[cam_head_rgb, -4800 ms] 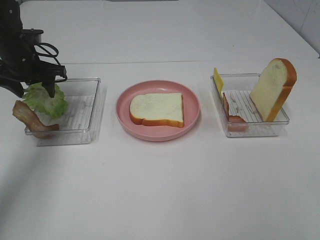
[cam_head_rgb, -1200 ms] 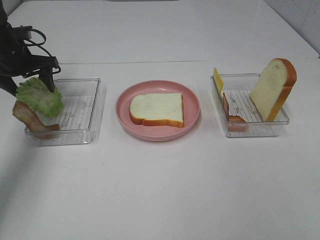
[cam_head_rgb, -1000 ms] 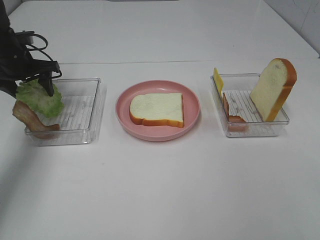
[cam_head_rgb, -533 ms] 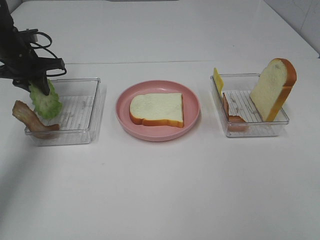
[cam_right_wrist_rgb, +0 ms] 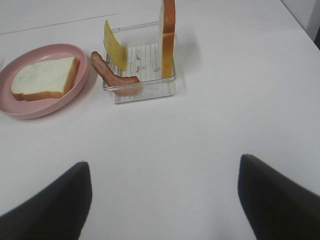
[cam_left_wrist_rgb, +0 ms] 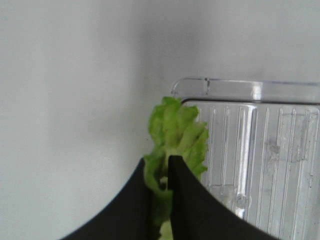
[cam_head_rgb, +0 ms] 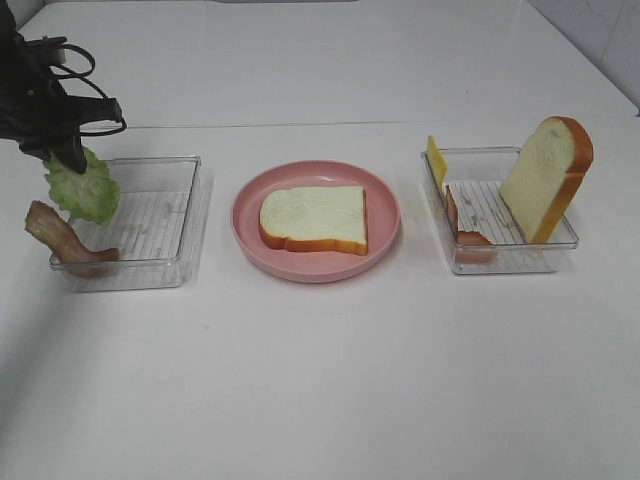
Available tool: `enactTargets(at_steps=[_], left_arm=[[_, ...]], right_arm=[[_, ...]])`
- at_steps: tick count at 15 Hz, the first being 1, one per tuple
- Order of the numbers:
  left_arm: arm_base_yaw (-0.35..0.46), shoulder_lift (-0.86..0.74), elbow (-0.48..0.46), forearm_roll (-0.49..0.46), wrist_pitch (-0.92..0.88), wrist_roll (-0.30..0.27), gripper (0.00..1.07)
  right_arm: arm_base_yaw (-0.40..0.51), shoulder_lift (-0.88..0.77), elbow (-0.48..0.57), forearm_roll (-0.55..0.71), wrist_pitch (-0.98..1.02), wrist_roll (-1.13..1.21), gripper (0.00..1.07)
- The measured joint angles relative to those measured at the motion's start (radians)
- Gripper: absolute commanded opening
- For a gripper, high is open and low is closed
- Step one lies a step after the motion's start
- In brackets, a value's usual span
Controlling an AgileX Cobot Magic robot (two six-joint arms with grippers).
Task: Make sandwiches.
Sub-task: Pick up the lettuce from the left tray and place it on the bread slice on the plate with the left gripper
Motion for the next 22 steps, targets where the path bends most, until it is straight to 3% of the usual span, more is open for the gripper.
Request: enactTargets(at_steps=[5, 8, 17, 18, 22], left_arm=[[0.003, 0.0, -0.002, -0.008, 0.025, 0.0, 0.11], [0.003, 0.0, -0.002, -0.035, 0.025, 0.0, 0.0], [0.003, -0.079, -0.002, -0.088, 0.022, 0.02, 0.0], [0.003, -0.087, -0.003, -0.122, 0.022, 0.038, 0.0], [0.003, -0.091, -0.015, -0.403, 0.007, 0.174, 0.0]], right_arm=[[0.0, 0.0, 0.0, 0.0, 0.0, 0.0, 0.76], [0.0, 0.0, 0.0, 0.0, 0.0, 0.0, 0.76], [0.0, 0.0, 0.0, 0.0, 0.0, 0.0, 0.76], [0.0, 0.0, 0.0, 0.0, 0.0, 0.0, 0.76], [0.0, 0.0, 0.0, 0.0, 0.0, 0.0, 0.76]])
